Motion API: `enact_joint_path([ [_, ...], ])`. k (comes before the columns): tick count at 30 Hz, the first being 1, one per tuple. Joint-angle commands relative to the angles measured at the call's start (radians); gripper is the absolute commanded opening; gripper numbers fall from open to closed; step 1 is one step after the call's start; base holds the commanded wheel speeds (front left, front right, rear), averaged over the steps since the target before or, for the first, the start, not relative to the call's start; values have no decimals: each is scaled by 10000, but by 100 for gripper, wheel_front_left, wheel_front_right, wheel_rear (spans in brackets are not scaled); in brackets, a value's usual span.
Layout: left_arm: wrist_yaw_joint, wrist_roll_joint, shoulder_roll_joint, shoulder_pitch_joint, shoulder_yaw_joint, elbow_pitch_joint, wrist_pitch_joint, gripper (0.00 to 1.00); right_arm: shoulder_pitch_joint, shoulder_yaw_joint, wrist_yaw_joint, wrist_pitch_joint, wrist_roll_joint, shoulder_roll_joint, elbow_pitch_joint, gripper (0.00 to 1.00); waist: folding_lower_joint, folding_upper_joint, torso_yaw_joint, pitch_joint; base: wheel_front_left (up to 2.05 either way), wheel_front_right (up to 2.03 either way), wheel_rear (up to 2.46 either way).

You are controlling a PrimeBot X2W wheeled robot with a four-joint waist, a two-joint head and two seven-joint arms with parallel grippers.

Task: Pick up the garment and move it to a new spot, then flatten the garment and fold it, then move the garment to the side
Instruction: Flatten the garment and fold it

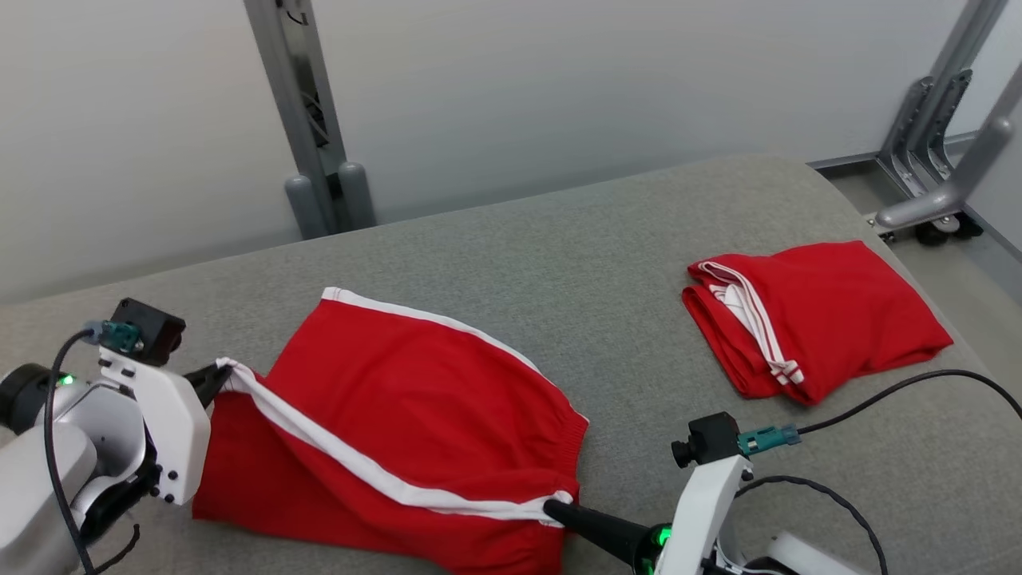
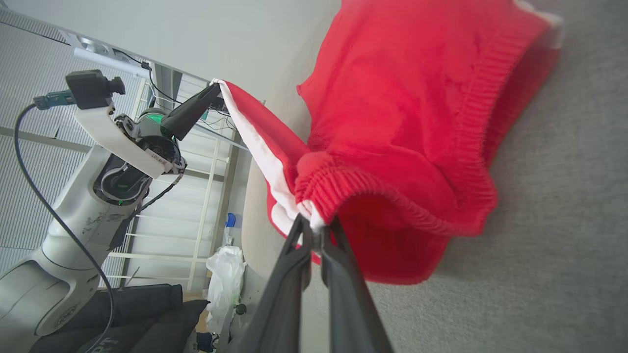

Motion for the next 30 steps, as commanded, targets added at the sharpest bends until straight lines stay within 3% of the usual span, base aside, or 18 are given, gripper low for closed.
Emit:
enact_joint_path([
  [1, 35, 111, -86, -326, 78, 210, -24, 0, -152, -132, -1, -128, -30, 161, 99, 0, 0, -1, -372, 294, 0, 0, 0],
  [14, 194, 763, -993, -1940, 129, 2438, -538, 0, -865, -616, -1, -871, -450, 1260, 1192, 0, 0, -1, -1082, 1301, 0, 0, 0],
  [30, 140, 1228, -1933, -3300, 163, 5042, -1853, 0, -1451, -1067, -1, -1860, -614, 2074, 1906, 0, 0, -1, -1583, 2346, 0, 0, 0],
])
